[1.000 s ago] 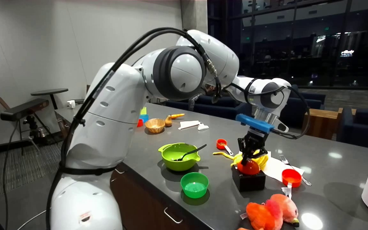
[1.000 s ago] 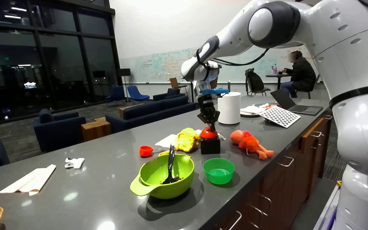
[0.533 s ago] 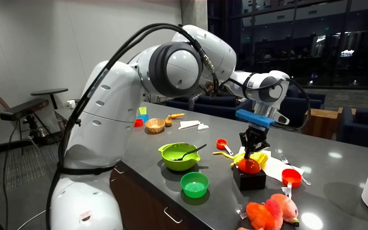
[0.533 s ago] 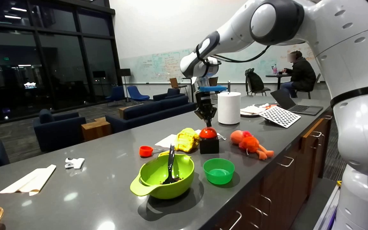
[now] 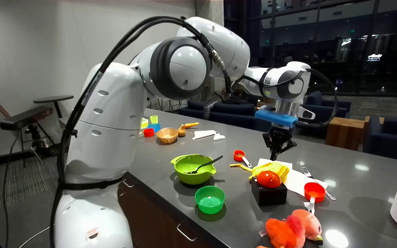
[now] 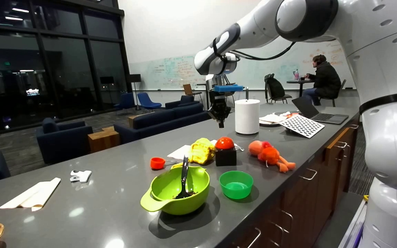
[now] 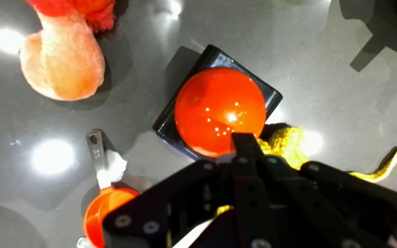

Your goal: Press the orange button

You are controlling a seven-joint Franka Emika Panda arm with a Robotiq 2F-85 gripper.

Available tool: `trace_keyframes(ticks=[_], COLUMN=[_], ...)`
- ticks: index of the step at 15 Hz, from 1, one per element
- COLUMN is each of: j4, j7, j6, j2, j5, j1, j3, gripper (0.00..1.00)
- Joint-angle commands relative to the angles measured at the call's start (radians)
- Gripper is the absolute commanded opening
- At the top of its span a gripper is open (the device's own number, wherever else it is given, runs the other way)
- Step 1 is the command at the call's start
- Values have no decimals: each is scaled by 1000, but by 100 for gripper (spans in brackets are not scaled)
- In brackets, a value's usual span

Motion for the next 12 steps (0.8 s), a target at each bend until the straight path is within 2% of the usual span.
trace_keyframes(ticks=[1, 2, 4, 12], j4=[-61, -65, -82, -249], j7=[29, 35, 34, 19], j6=[95, 115, 149, 191], j2=[-80, -91, -114, -265], j5=[-33, -36, -35, -40], j1=[8, 7, 7, 24], j3=[-6, -6, -5, 4], gripper=[26, 27, 37, 92])
